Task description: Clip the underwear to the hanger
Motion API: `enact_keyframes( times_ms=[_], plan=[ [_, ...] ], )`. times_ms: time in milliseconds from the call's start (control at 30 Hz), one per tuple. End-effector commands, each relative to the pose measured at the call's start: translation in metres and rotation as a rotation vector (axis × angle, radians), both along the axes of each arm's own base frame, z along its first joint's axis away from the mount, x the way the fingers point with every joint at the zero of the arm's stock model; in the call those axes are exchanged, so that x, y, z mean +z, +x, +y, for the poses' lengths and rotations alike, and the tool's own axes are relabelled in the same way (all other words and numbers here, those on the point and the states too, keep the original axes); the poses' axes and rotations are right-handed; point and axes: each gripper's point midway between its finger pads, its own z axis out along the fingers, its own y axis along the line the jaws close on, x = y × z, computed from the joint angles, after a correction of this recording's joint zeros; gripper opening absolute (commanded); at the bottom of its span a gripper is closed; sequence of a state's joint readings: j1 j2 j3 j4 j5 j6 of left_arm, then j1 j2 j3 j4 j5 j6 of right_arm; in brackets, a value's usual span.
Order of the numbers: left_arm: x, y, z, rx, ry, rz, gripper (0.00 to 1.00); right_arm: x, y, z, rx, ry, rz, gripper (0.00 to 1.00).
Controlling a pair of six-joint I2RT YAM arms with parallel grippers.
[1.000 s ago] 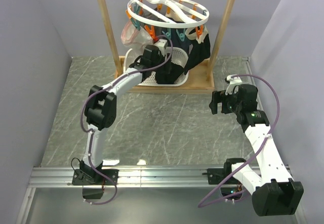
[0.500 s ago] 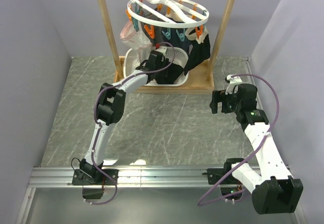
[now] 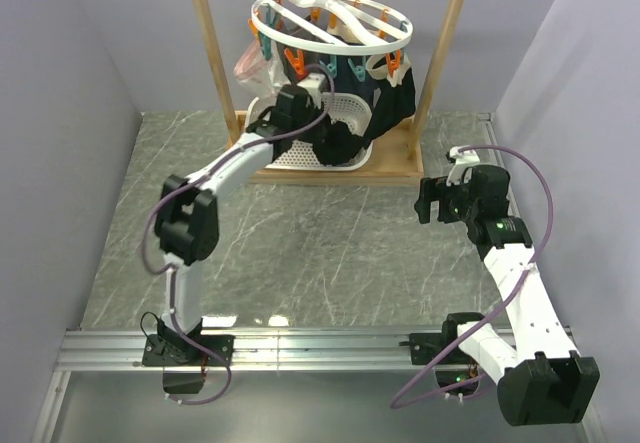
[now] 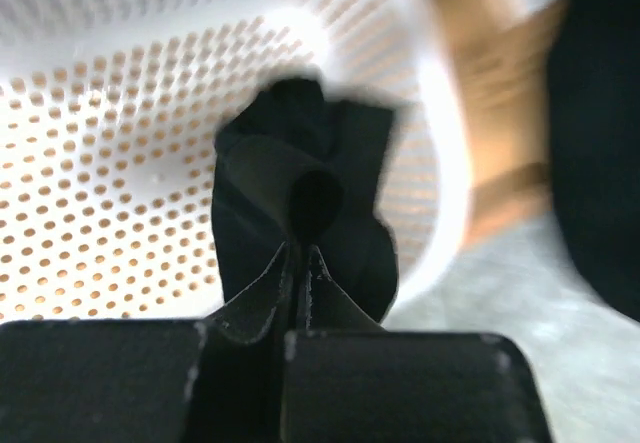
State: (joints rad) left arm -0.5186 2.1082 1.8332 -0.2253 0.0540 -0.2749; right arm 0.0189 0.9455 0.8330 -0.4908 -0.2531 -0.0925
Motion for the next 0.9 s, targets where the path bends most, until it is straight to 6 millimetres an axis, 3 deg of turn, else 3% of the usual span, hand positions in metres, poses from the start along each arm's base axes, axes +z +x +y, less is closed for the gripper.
enact_keyframes(
  times_ms=[0, 167, 400, 567, 633, 700, 733, 867],
  plan=[
    [0.117, -0.038, -0.010, -0.102, -0.203, -0.140, 0.00, 0.036, 0.010, 0.000, -0.008, 0.019, -0.110, 0.99],
    [0.136, -0.077, -0.004, -0.161, -0.241, -0.109, 0.00, 0.041, 0.008, 0.001, 0.002, 0.020, -0.122, 0.99],
    [0.170, -0.168, 0.014, -0.375, -0.280, -0.162, 0.00, 0.044, 0.005, 0.007, 0.033, 0.037, -0.134, 0.98],
    [0.177, -0.220, 0.034, -0.490, -0.226, -0.195, 0.00, 0.047, 0.003, 0.010, 0.058, 0.038, -0.144, 0.98],
    [0.167, -0.239, 0.039, -0.562, -0.181, -0.170, 0.00, 0.048, 0.002, 0.013, 0.077, 0.043, -0.144, 0.98],
    [0.174, -0.269, 0.039, -0.711, -0.173, -0.183, 0.00, 0.050, 0.002, 0.015, 0.095, 0.040, -0.146, 0.98],
    [0.163, -0.283, 0.045, -0.792, -0.119, -0.179, 0.00, 0.050, 0.001, 0.016, 0.107, 0.039, -0.144, 0.98],
    [0.162, -0.324, 0.053, -0.985, -0.098, -0.176, 0.00, 0.054, -0.004, 0.024, 0.168, 0.045, -0.156, 0.98]
  ],
)
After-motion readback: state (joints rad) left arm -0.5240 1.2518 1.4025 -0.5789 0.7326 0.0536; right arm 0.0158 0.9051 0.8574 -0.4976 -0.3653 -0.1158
